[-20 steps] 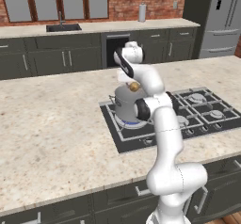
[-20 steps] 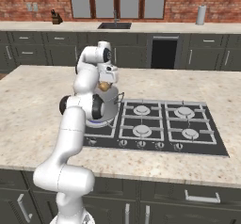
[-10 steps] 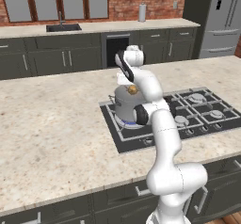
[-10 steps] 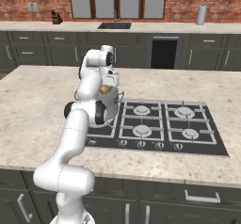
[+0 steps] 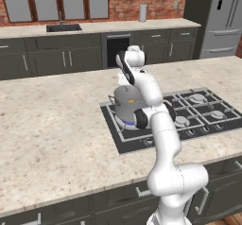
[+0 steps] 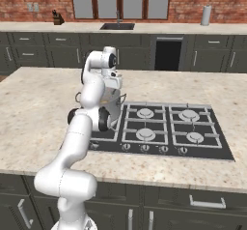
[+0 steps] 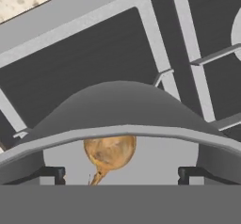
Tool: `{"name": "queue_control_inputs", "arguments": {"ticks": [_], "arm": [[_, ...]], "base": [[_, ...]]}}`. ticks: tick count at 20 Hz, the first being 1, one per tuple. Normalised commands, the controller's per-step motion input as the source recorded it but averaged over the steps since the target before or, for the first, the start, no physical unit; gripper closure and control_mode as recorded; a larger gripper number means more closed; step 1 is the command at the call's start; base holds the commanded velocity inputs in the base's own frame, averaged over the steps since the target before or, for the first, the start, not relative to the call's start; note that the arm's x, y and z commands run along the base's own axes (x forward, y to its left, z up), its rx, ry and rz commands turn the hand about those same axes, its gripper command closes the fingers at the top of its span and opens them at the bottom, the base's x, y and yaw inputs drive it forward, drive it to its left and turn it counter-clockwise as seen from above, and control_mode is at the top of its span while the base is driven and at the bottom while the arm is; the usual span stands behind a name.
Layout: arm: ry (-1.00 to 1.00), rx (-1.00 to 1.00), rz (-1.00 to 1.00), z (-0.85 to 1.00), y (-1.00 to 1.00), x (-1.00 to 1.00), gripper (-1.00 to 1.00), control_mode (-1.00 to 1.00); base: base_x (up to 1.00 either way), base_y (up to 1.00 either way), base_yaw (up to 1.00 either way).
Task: Turn on the burner for the pot on the stove. Wait thirty seconds for the pot to heat up. Then add the onion to the pot.
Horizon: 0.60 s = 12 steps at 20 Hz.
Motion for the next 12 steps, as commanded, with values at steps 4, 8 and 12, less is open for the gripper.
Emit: {"name": "queue_control_inputs", "arguments": {"ticks": [4, 8, 12], "arm": [[0.00, 0.00, -0.01, 0.02, 0.00, -0.06, -1.00, -1.00], [0.00, 0.01, -0.02, 0.15, 0.00, -0.15, -1.00, -1.00], [0.02, 0.00, -0.03, 0.48, 0.00, -0.06, -1.00, -1.00]], "base": [[0.00, 0.00, 0.00], [0.00, 0.00, 0.00], [0.00, 0.00, 0.00]]}}
